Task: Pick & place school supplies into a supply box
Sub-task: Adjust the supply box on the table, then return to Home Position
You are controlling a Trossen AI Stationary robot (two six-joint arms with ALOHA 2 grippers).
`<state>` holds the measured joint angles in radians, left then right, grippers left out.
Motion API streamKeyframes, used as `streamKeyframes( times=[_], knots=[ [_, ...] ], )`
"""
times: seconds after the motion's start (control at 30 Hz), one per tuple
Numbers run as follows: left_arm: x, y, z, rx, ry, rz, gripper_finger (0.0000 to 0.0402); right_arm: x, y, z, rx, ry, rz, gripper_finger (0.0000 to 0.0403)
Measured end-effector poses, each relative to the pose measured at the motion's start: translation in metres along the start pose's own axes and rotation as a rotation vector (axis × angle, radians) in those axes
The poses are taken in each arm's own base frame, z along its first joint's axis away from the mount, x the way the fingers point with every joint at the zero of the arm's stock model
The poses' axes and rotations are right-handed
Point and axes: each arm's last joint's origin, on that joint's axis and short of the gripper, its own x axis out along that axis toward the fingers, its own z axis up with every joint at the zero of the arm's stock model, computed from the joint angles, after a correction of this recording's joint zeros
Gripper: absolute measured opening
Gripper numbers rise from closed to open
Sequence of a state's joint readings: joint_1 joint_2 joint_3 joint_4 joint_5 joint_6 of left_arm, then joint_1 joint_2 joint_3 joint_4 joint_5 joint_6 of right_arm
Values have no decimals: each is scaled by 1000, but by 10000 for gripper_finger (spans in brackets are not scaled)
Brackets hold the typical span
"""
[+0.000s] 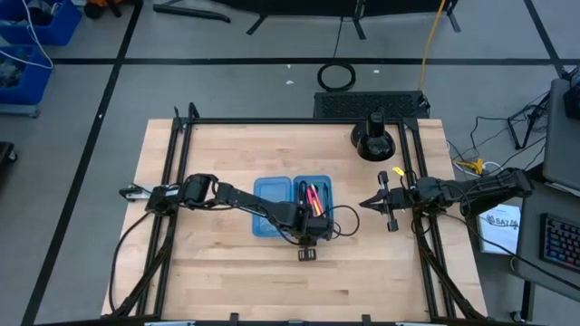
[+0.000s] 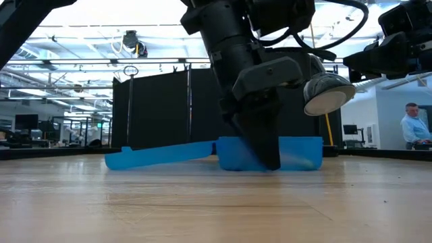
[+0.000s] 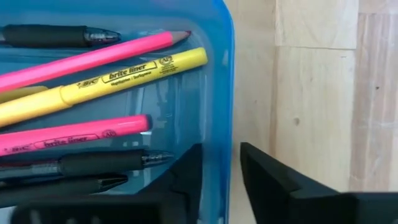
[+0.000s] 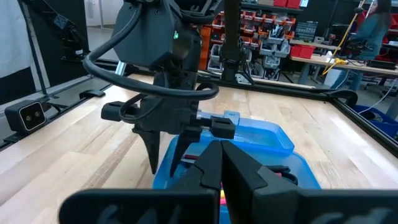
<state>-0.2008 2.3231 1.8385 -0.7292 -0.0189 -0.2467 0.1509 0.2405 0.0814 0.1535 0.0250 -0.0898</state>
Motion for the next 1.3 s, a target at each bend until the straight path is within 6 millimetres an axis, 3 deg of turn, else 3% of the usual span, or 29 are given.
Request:
streamKeyframes(
  times=[0.2, 0.47, 0.6, 0.8, 1.0, 1.17, 1.3],
  knots=[
    [-16, 1, 5, 16, -7, 71, 166, 0, 0, 0, 0, 0, 0, 0],
    [-74, -22, 30, 93, -94, 123, 194, 0, 0, 0, 0, -2, 2, 0],
    [-107, -47, 28, 219, -102, 150, 175, 0, 0, 0, 0, 0, 3, 0],
    [-149, -83, 9, 439, -141, 203, 99, 0, 0, -2, -5, 19, 6, 0],
    [-201, -73, 1, 417, -216, 314, 9, 1, 0, -1, -2, 5, 5, 0],
    [-256, -54, -4, 436, -418, 309, 8, 1, 0, 0, -1, -9, 5, 0],
    [-274, -24, -17, 420, -555, 273, 5, 1, 0, 2, 0, -24, 3, 0]
  ],
)
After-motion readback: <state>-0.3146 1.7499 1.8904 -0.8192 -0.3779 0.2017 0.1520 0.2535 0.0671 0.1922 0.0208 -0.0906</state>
